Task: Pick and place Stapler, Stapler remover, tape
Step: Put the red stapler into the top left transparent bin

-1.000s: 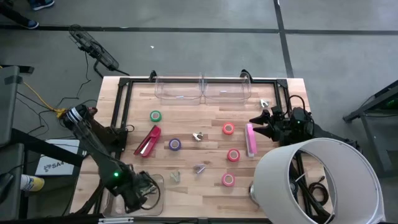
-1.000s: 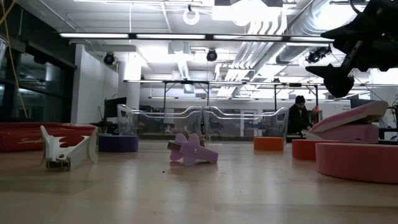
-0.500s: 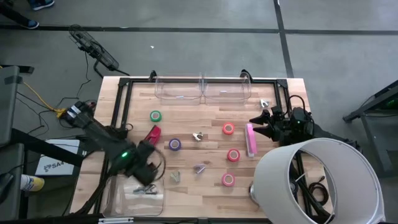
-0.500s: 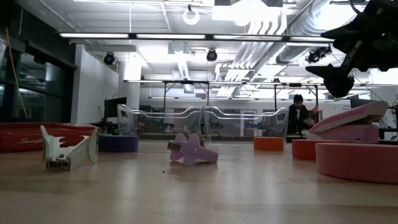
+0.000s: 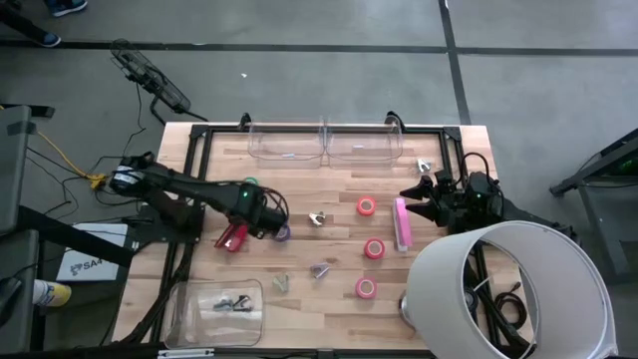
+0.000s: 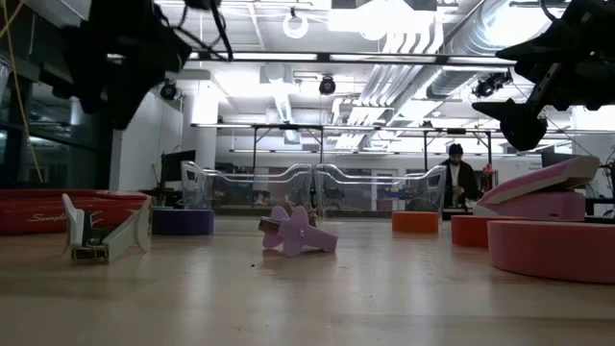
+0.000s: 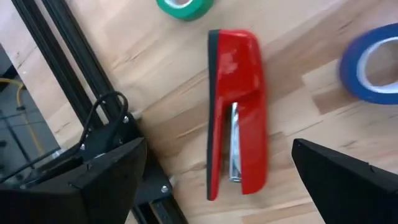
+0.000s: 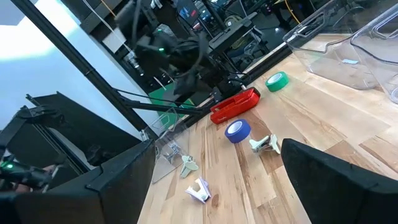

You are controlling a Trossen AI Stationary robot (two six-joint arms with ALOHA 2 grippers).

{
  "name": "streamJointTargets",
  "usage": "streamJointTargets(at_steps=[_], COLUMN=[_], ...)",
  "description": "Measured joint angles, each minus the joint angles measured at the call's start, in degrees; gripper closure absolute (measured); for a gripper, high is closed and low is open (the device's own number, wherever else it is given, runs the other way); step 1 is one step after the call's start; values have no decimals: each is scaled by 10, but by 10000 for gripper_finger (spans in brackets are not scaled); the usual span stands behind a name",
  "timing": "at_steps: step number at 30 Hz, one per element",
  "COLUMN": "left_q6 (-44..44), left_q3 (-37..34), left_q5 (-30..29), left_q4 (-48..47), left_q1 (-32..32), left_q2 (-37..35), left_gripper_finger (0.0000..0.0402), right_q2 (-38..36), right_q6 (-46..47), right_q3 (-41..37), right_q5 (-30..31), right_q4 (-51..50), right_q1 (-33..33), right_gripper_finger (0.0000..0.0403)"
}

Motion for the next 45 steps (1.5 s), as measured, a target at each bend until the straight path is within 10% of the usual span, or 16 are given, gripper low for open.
streamJointTargets(at_steps=[18,45], left_q6=[70,12], left_q3=[-167,-279], left_q5=[91,200], left_q4=[206,293], left_q1=[101,2], left_q2=[0,-2], left_gripper_finger=[7,7], right_q2=[0,0], right_q6=[0,0], right_q3=[0,0], right_q5=[0,0], right_q4=[0,0], right_q1=[0,0], right_gripper_finger=[63,63])
